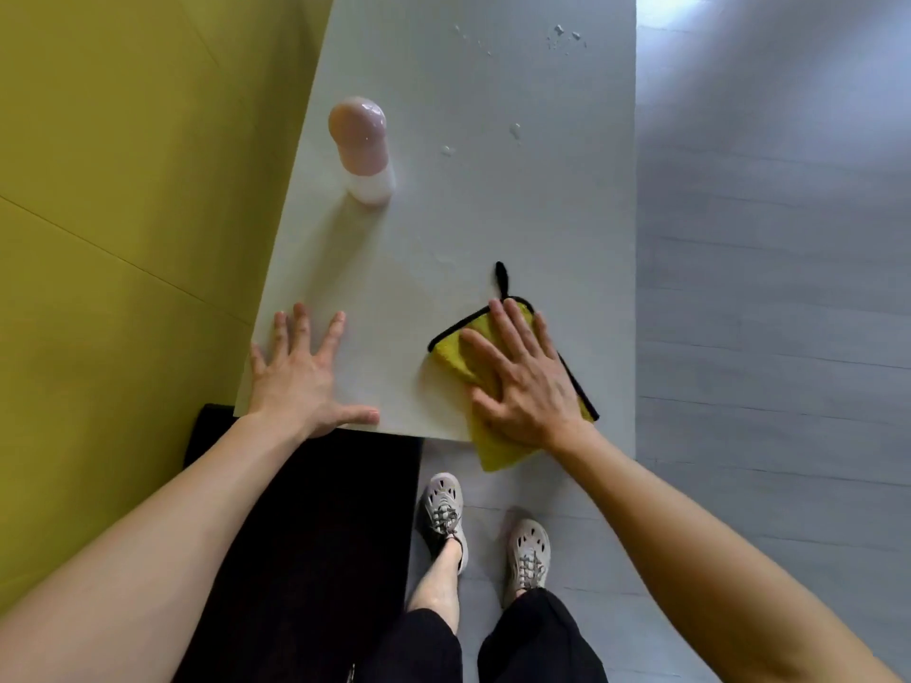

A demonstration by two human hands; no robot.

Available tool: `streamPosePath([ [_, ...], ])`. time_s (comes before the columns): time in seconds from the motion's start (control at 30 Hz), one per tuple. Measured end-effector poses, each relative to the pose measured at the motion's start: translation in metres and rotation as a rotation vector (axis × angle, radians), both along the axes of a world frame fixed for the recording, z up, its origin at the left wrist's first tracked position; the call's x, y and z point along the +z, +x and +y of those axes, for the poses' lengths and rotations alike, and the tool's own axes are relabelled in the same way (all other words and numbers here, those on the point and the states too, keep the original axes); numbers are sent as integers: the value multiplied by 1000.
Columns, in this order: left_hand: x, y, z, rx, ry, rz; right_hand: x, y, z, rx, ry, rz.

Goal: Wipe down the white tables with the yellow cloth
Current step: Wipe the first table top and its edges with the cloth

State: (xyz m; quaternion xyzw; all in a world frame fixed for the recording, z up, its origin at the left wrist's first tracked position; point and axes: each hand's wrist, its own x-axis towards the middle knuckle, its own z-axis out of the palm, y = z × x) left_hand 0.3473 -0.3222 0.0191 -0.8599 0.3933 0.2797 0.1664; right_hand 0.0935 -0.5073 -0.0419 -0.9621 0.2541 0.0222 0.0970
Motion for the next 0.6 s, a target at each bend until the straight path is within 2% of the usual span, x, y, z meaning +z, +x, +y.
streamPosePath([
  [0.1,-4,2,2,5,1,-6,-2,-67,-45,-339,3,6],
  [0.2,-8,3,5,40,-37,0,-3,-54,-14,-578,-8,25],
  [0.23,-9,3,5,55,-47,7,-3,-31,14,-571,-24,13],
  [0.37,-7,3,5,70,-84,20,7,52,105,-202,62,24],
  [0.47,-11,2,11,73,-112,10,-1,20,76,-82,44,-17],
  [0.53,-12,1,11,62,-113,14,-7,-37,33,-182,19,-27],
  [0.6,-11,1,10,59,-101,1,-4,-91,0,-384,18,13],
])
